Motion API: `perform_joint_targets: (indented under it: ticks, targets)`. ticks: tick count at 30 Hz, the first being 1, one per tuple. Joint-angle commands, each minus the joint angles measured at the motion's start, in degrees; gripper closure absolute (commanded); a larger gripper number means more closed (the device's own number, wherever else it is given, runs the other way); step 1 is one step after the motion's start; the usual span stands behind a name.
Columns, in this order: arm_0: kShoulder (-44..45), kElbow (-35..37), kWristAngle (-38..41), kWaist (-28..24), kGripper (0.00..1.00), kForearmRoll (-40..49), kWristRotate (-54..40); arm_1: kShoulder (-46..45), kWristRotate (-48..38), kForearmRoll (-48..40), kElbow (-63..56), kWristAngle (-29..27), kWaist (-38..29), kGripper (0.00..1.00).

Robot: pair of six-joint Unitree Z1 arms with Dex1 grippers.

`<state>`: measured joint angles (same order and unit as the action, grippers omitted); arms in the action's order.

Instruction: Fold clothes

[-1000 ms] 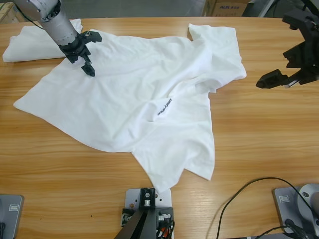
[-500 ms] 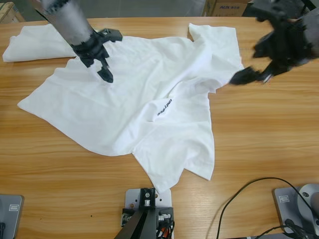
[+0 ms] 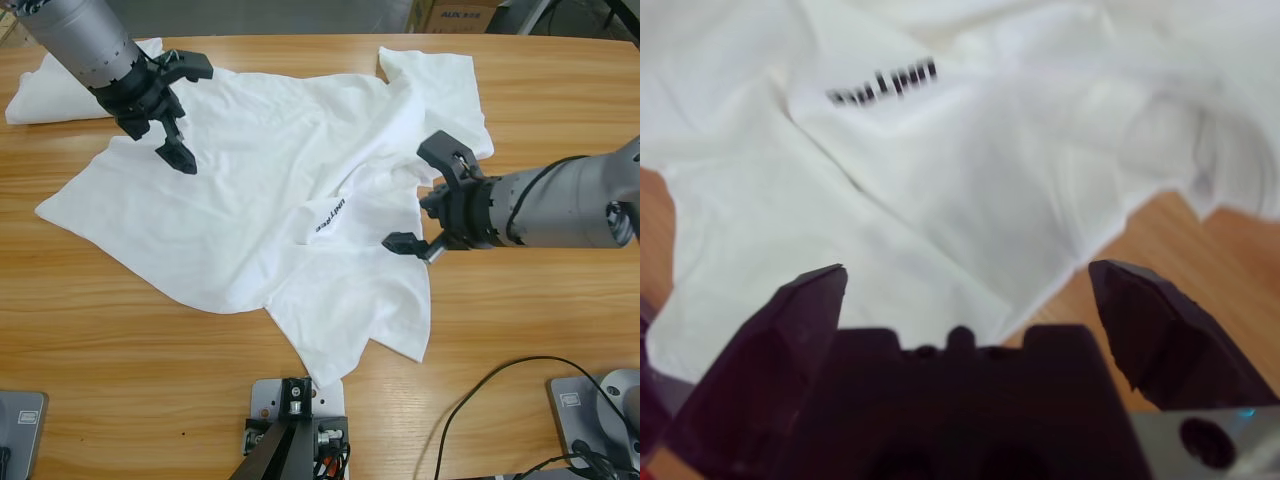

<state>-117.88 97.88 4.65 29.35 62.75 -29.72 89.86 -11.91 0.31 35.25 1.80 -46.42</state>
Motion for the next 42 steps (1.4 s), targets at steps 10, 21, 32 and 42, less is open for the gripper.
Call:
perform_joint_targets:
  ticks: [10,21,32,42]
  targets:
    - [1.0,-2.8,0.3,1.4,0.0,1.3,0.9,15.9,6.8,15.4,9.3,6.7,-2.4,0.018]
    - [1.2,-3.7,0.3,1.1,0.0,1.5,0.8,14.9,-13.0,37.7,14.8,6.2,0.6,0.0]
    - [2.3,-6.0,0.3,0.7,0.0,1.6,0.7,-4.4,-2.2,42.1,24.6,1.4,0.1,0.0]
    - [3.0,-7.2,0.3,0.8,0.0,1.6,0.7,8.4,9.7,30.3,21.1,14.4,-3.6,0.063]
